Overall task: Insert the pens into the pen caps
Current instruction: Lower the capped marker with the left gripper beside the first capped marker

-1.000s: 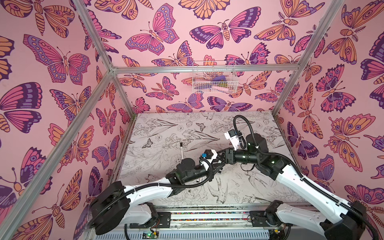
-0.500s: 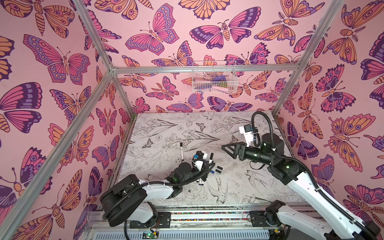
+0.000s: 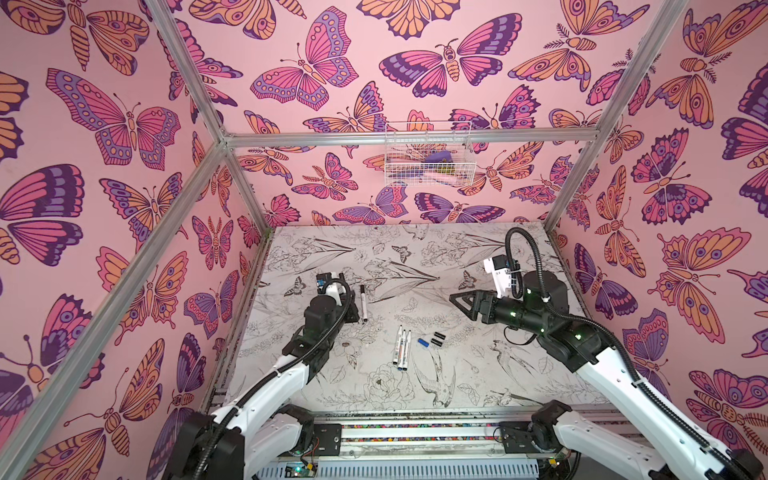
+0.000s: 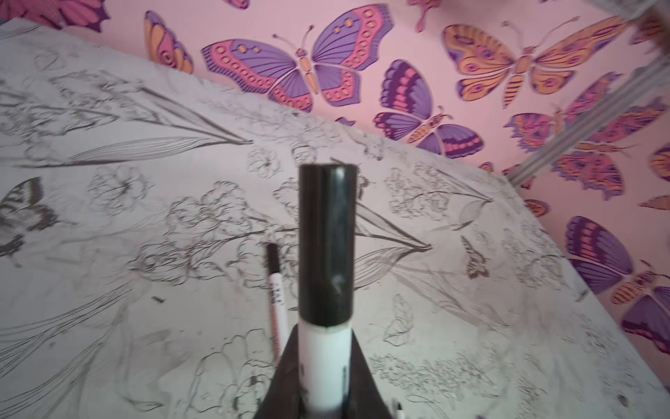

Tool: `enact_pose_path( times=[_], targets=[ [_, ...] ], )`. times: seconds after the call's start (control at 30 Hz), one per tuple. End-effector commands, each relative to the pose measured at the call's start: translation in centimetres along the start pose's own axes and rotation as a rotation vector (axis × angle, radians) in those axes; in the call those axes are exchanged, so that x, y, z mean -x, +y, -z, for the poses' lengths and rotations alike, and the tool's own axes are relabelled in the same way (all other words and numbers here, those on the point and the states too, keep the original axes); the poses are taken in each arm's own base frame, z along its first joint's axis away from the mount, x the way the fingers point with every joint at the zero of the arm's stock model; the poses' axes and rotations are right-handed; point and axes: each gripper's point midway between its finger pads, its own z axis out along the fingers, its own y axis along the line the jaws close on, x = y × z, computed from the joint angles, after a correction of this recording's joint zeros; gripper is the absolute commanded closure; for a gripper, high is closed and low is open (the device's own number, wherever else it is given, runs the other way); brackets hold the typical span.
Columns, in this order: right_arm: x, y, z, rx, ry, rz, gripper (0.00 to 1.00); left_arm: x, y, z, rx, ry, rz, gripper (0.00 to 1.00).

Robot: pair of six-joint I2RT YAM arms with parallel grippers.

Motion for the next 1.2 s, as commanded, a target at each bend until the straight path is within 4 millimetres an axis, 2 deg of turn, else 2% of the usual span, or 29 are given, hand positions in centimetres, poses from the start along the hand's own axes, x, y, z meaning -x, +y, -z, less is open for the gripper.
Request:
enact_pose_path(
  times=[0.0,0.07,0.23,0.37,0.5,0.63,0.7,0.73,0.83,0.87,0.9,1.07,1.17],
  targets=[
    [0.4,0.0,0.2,-0.006,-0.015,0.009,0.28,-2.1,2.1,-1.2,0.063,0.146,-0.041,1.00],
    [0.3,-0.1,0.3,-0.010,-0.015,0.015,0.28,-2.4,2.6,-2.5,0.056,0.189,-0.062,1.00],
    [-0.2,-0.6,0.1,-0.023,0.004,0.017,0.29,-5.2,3.4,-5.9,0.034,0.325,-0.082,1.00],
    [-0.5,-0.8,0.1,-0.029,0.011,0.022,0.29,-7.5,3.8,-7.9,0.032,0.408,-0.062,1.00],
    [-0.7,-1.0,0.4,-0.038,0.015,0.032,0.30,-9.3,4.0,-8.6,0.041,0.481,-0.033,1.00],
    [-1.0,-1.3,0.6,-0.058,0.022,0.041,0.30,-10.6,4.4,-8.5,0.062,0.520,-0.021,1.00],
    [-1.1,-1.5,0.6,-0.062,0.023,0.040,0.30,-10.9,4.5,-8.5,0.068,0.531,-0.012,1.00],
    [-1.2,-1.5,0.6,-0.062,0.023,0.039,0.30,-11.0,4.5,-8.6,0.072,0.534,-0.009,0.97],
    [-1.2,-1.6,0.5,-0.062,0.022,0.033,0.31,-11.2,4.5,-8.7,0.084,0.540,-0.007,0.83],
    [-1.2,-1.6,0.5,-0.062,0.021,0.032,0.31,-11.1,4.6,-8.7,0.091,0.537,-0.008,0.74],
    [-1.2,-1.6,0.5,-0.063,0.020,0.032,0.31,-11.2,4.7,-8.7,0.097,0.537,-0.009,0.71],
    [-1.4,-1.7,0.7,-0.065,0.021,0.037,0.32,-10.1,5.2,-8.3,0.135,0.504,-0.021,0.68],
    [-1.5,-1.4,0.8,-0.049,0.024,0.038,0.33,-8.5,5.3,-7.7,0.167,0.458,-0.024,0.68]
  ],
)
